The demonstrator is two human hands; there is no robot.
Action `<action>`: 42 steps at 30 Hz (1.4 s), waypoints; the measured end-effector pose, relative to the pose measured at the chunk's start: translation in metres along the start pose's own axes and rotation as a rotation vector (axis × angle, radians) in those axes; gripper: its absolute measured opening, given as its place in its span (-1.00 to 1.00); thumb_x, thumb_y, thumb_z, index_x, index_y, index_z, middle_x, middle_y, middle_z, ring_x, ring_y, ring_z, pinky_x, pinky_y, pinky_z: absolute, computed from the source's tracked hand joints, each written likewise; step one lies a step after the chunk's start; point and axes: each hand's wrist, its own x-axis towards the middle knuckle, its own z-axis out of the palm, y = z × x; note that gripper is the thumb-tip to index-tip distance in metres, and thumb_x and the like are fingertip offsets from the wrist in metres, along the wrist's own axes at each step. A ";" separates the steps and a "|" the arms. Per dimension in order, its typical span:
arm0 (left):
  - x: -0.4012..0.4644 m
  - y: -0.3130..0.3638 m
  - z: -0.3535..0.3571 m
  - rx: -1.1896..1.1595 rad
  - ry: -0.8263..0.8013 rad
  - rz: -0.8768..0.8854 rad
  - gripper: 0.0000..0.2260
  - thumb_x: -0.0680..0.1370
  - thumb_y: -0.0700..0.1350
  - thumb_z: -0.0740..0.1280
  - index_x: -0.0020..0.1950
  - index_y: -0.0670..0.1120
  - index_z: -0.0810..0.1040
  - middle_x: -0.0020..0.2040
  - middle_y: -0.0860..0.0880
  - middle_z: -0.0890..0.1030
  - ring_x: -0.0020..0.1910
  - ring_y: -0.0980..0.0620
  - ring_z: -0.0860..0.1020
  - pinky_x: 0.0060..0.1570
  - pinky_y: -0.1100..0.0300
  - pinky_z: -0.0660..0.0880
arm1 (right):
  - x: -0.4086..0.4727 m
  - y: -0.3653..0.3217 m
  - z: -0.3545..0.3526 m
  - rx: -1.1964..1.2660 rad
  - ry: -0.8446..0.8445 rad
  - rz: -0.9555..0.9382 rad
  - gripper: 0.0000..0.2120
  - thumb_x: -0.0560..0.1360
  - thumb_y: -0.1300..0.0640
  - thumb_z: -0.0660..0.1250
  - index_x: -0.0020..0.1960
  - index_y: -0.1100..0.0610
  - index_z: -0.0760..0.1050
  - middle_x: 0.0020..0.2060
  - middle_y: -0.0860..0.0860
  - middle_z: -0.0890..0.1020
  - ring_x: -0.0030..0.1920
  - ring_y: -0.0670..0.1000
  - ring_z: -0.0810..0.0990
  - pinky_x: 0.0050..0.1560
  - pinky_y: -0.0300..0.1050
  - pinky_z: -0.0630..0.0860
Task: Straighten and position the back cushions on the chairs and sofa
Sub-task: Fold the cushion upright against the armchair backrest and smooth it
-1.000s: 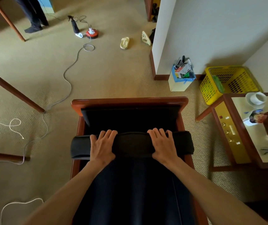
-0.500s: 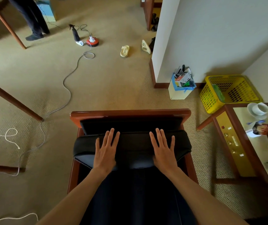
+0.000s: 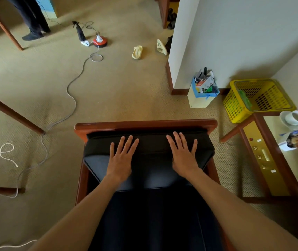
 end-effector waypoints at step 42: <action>-0.035 -0.040 -0.019 0.219 -0.026 -0.269 0.06 0.24 0.10 0.55 0.54 -0.20 0.03 0.47 -0.14 0.19 0.35 -0.23 0.24 0.34 -0.15 0.26 | -0.028 0.004 -0.012 -0.104 0.047 0.142 0.11 0.24 -0.06 0.57 0.56 0.08 -0.04 0.51 0.10 0.14 0.46 0.25 0.13 0.34 0.42 0.18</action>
